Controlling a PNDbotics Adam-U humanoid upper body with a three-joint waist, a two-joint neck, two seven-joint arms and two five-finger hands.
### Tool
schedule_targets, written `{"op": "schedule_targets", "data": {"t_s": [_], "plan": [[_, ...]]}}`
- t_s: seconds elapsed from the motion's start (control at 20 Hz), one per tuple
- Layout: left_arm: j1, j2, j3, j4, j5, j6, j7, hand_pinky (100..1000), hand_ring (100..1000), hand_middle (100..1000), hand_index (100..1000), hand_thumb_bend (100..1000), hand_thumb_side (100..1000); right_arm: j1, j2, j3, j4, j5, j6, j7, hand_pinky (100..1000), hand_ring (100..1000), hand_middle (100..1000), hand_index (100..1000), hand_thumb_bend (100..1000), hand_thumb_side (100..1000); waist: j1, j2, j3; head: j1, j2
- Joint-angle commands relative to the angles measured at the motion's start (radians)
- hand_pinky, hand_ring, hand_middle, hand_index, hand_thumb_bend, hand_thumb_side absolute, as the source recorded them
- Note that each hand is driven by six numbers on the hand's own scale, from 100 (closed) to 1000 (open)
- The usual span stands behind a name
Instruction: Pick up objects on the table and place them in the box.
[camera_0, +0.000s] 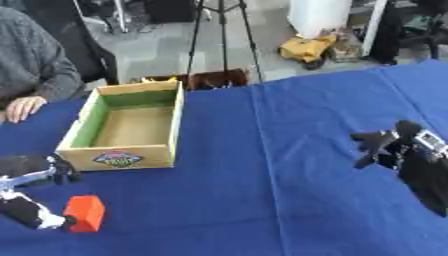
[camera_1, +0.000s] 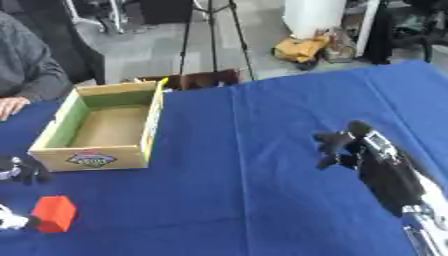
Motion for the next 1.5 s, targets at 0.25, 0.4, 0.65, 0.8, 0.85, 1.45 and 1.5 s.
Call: {"op": "schedule_targets", "data": {"t_s": [0.25,0.4,0.65,0.8,0.85,1.45,1.5], "plan": [[-0.028,0.009,-0.005,0.044,-0.021,-0.027,0.004,738,714,732,856,612,529,-0.010,-0.020,-0.003,-0.008,0.004,-0.002,0.006,594,886,568,541,100,920,-0.004,-0.014,-0.004,0.006,-0.001],[-0.034,0.001,-0.009,0.058,-0.023,-0.031,0.025,738,715,733,857,607,526,-0.011,-0.020,-0.002,-0.007,0.003,-0.001,0.008,594,886,568,541,100,920,-0.003,-0.014,-0.003,0.006,0.000],[-0.039,-0.007,-0.026,0.082,-0.037,-0.043,0.033,735,708,721,845,580,515,-0.012,-0.020,-0.002,-0.007,0.004,-0.001,0.010,594,886,568,541,100,921,-0.002,-0.012,-0.007,0.006,-0.001],[-0.041,-0.010,-0.036,0.096,-0.043,-0.049,0.030,733,702,711,839,558,497,-0.012,-0.019,-0.001,-0.007,0.005,-0.001,0.010,595,887,568,541,100,922,-0.001,-0.012,-0.008,0.007,0.000],[-0.041,-0.011,-0.039,0.101,-0.045,-0.050,0.029,732,698,705,834,547,487,-0.012,-0.019,-0.001,-0.006,0.005,0.000,0.011,594,887,568,541,100,923,-0.001,-0.012,-0.008,0.007,0.001],[-0.046,-0.026,-0.055,0.150,-0.060,-0.052,0.075,642,539,535,690,288,200,-0.012,-0.016,-0.001,-0.004,0.007,0.001,0.014,595,887,568,541,100,925,-0.001,-0.012,-0.009,0.008,-0.002],[-0.046,-0.027,-0.054,0.152,-0.062,-0.046,0.096,618,501,496,649,198,118,-0.012,-0.016,-0.001,-0.004,0.007,0.001,0.014,595,887,568,541,100,924,-0.001,-0.012,-0.009,0.007,-0.002]]}}
